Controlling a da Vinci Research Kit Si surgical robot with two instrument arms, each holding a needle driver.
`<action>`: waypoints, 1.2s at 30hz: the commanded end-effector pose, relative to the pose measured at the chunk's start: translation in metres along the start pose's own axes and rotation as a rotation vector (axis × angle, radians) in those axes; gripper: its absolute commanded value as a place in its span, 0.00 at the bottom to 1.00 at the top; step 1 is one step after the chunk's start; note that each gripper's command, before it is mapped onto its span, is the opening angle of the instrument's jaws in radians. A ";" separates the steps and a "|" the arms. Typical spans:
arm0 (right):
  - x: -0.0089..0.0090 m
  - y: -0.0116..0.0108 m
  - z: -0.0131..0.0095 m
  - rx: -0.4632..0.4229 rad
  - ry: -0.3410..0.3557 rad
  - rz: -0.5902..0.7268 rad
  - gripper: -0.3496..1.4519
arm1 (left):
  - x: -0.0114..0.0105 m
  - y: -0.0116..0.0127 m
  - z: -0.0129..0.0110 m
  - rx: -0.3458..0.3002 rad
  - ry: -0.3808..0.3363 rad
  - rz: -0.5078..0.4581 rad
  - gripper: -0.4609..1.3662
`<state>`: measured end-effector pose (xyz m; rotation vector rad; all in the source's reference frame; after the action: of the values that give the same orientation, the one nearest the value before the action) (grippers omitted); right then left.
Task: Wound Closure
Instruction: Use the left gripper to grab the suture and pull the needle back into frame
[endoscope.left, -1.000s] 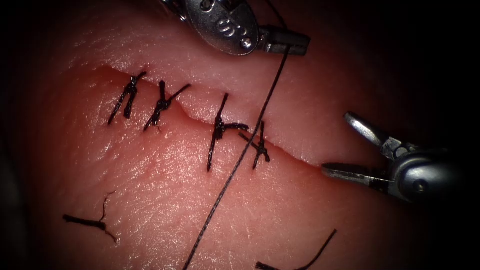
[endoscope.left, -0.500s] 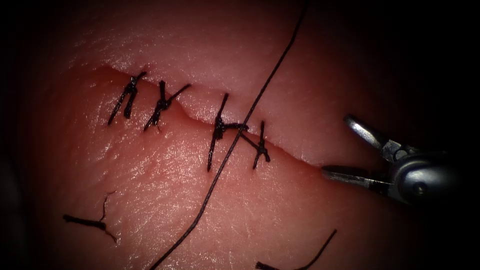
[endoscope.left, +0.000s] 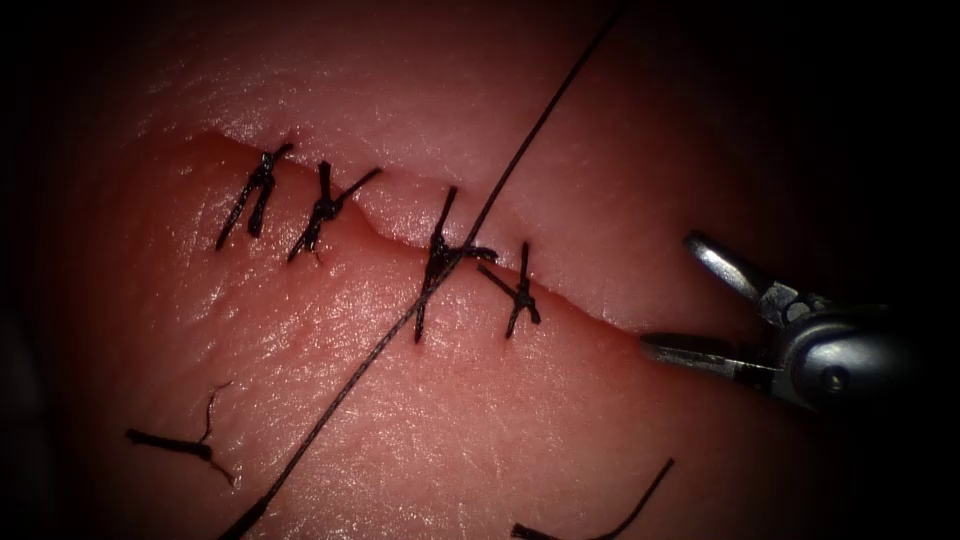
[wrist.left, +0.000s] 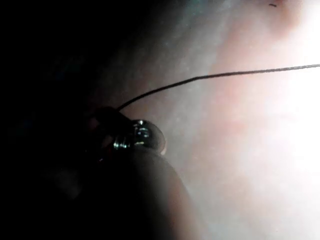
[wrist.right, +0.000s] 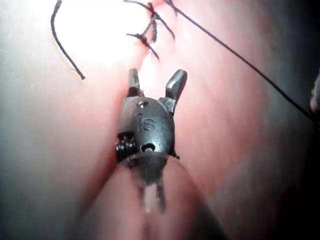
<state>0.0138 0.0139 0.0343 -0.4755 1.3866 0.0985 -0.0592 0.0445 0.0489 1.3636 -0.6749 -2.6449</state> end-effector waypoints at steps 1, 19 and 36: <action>0.0000 0.0000 0.0000 0.004 0.000 0.000 0.87 | 0.0001 0.0000 0.0004 -0.006 0.005 -0.002 0.06; 0.0001 -0.0001 0.0000 0.004 0.000 0.000 0.87 | 0.0036 0.0055 -0.0037 -0.021 0.043 -0.109 0.90; 0.0000 -0.0002 0.0004 0.001 -0.003 -0.002 0.87 | 0.0000 0.0141 -0.0187 -0.018 0.020 -0.215 0.89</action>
<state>0.0142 0.0138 0.0344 -0.4794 1.3836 0.1006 -0.0457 0.0248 0.0450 1.5374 -0.5164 -2.7857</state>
